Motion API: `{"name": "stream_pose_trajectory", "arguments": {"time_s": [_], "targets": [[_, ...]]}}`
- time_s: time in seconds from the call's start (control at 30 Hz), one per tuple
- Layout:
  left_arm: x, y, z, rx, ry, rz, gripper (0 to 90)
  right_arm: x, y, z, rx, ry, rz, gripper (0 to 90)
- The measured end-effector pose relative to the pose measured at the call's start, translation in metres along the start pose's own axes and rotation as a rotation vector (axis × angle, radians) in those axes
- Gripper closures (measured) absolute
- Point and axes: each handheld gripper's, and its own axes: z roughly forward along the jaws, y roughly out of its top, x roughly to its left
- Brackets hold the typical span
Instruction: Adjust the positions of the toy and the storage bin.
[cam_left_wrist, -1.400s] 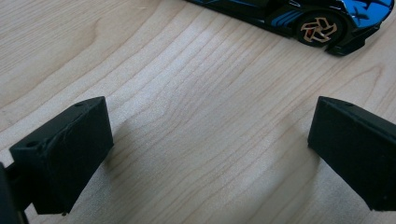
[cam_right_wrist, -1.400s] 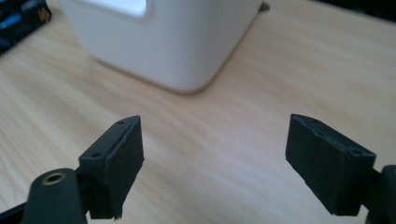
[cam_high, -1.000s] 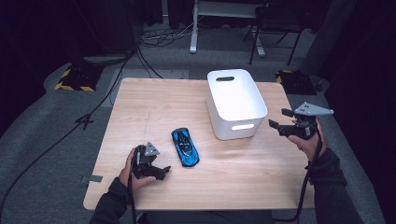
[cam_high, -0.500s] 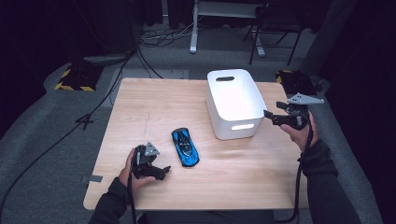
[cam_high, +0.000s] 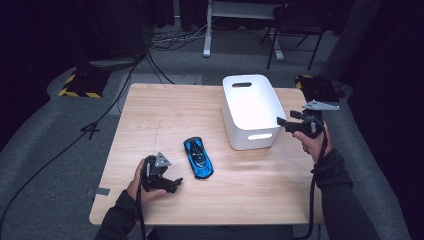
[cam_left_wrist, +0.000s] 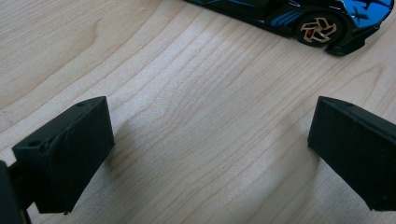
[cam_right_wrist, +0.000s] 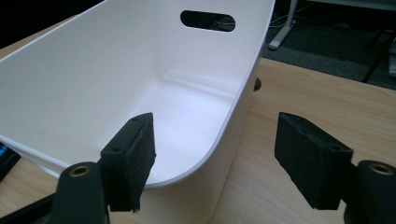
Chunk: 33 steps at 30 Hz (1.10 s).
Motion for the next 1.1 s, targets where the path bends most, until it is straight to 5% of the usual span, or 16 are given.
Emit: {"name": "stream_pose_trajectory", "arguments": {"time_s": [0.27, 0.67, 0.87, 1.1], "targets": [[0.0, 0.0, 0.0, -0.002, -0.002, -0.002, 0.6, 0.013, -0.006, -0.005, 0.028, 0.069, 0.01, 29.5], [0.0, 0.0, 0.0, -0.001, -0.002, -0.001, 0.6, 0.045, -0.019, -0.027, 0.043, 0.028, -0.003, 28.3], [0.0, 0.0, 0.0, 0.001, -0.007, -0.005, 0.6, 0.051, -0.021, -0.045, 0.02, 0.006, -0.08, 24.2], [0.0, 0.0, 0.0, -0.001, -0.002, -0.002, 0.6, 0.054, -0.023, -0.063, -0.016, 0.116, -0.205, 23.6]]}}
